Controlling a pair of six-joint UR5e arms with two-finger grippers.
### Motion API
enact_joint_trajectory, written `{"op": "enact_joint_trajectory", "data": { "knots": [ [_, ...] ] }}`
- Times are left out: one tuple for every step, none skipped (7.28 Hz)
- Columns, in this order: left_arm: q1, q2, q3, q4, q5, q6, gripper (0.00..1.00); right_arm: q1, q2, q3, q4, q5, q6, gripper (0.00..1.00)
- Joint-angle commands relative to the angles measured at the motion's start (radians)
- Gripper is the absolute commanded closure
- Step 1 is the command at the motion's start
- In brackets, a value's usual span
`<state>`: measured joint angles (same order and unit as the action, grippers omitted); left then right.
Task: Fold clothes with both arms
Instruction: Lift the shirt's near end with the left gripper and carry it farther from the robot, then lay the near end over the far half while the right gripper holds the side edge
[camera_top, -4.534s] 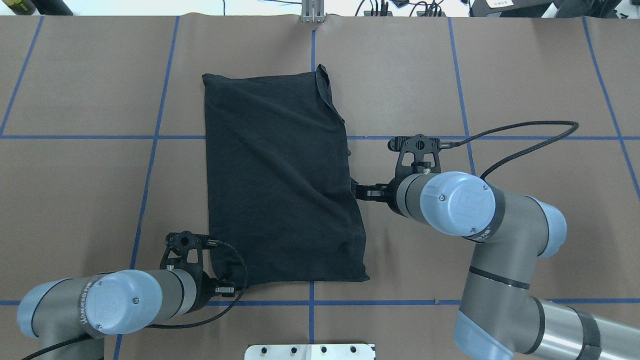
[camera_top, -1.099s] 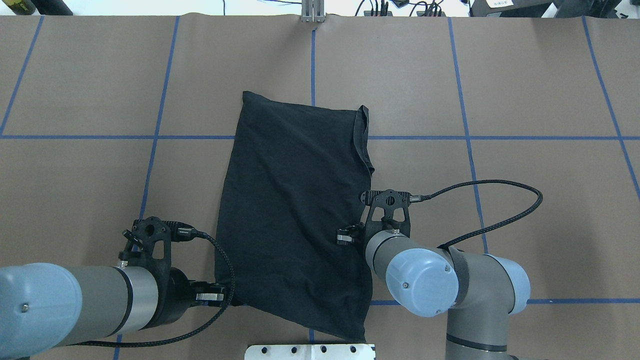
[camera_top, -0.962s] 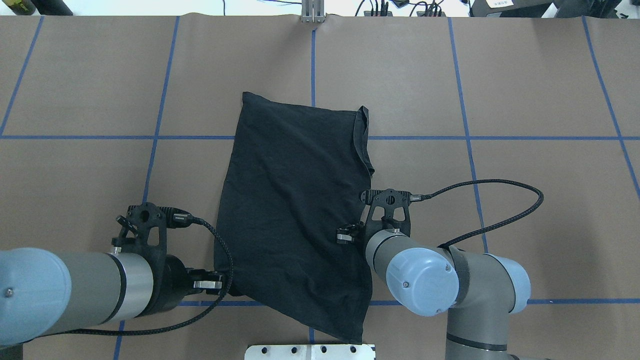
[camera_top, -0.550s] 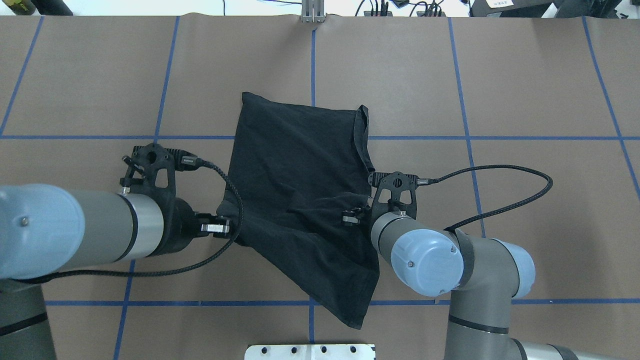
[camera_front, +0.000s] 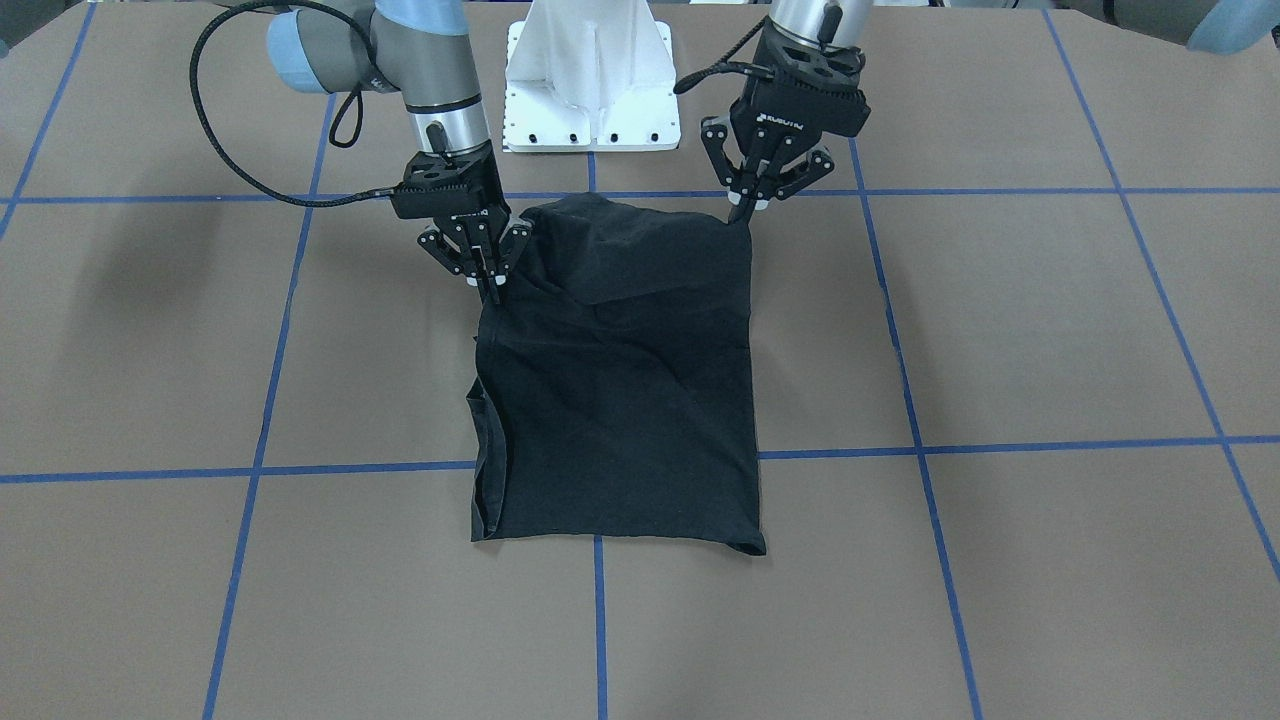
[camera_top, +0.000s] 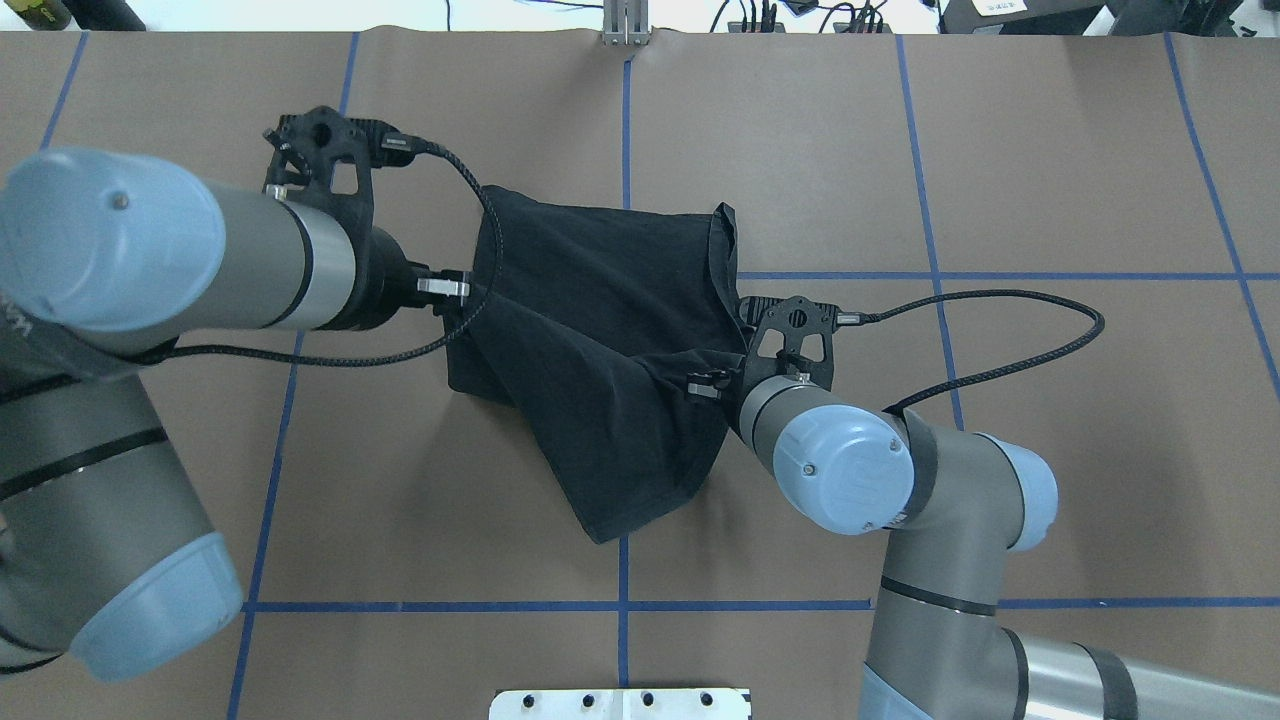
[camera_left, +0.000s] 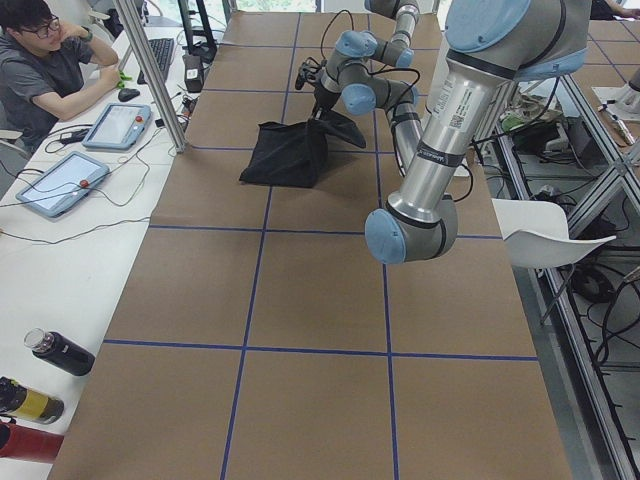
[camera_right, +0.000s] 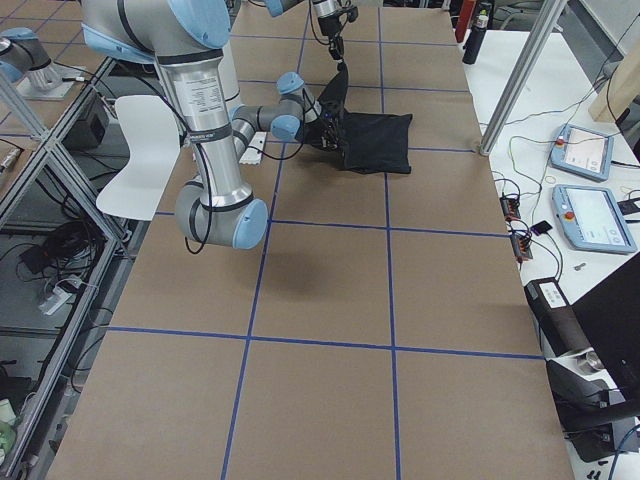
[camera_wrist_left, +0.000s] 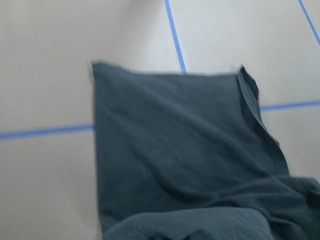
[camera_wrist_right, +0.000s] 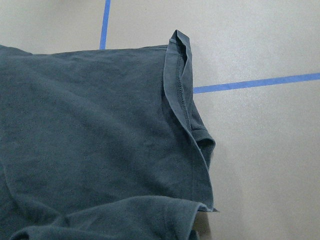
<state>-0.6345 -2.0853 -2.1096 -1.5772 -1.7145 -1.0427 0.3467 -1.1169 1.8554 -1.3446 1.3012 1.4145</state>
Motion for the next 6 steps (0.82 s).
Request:
{"op": "enact_joint_trajectory", "data": {
  "knots": [
    [-0.068,-0.114,0.164,-0.004,-0.017,0.049,1.0,0.044,0.08,-0.094,0.001,0.003,0.0,1.0],
    [-0.073,-0.183,0.265,-0.013,-0.011,0.049,1.0,0.069,0.08,-0.102,0.002,0.009,-0.003,1.0],
    [-0.077,-0.218,0.361,-0.058,-0.008,0.05,1.0,0.083,0.081,-0.111,0.004,0.01,-0.003,1.0],
    [-0.089,-0.226,0.472,-0.169,-0.007,0.052,1.0,0.097,0.119,-0.16,0.004,0.012,-0.003,1.0],
    [-0.1,-0.273,0.611,-0.257,0.019,0.055,1.0,0.112,0.181,-0.242,0.005,0.013,-0.002,1.0],
    [-0.106,-0.339,0.719,-0.27,0.047,0.055,1.0,0.121,0.19,-0.263,0.007,0.016,0.0,1.0]
  ]
}}
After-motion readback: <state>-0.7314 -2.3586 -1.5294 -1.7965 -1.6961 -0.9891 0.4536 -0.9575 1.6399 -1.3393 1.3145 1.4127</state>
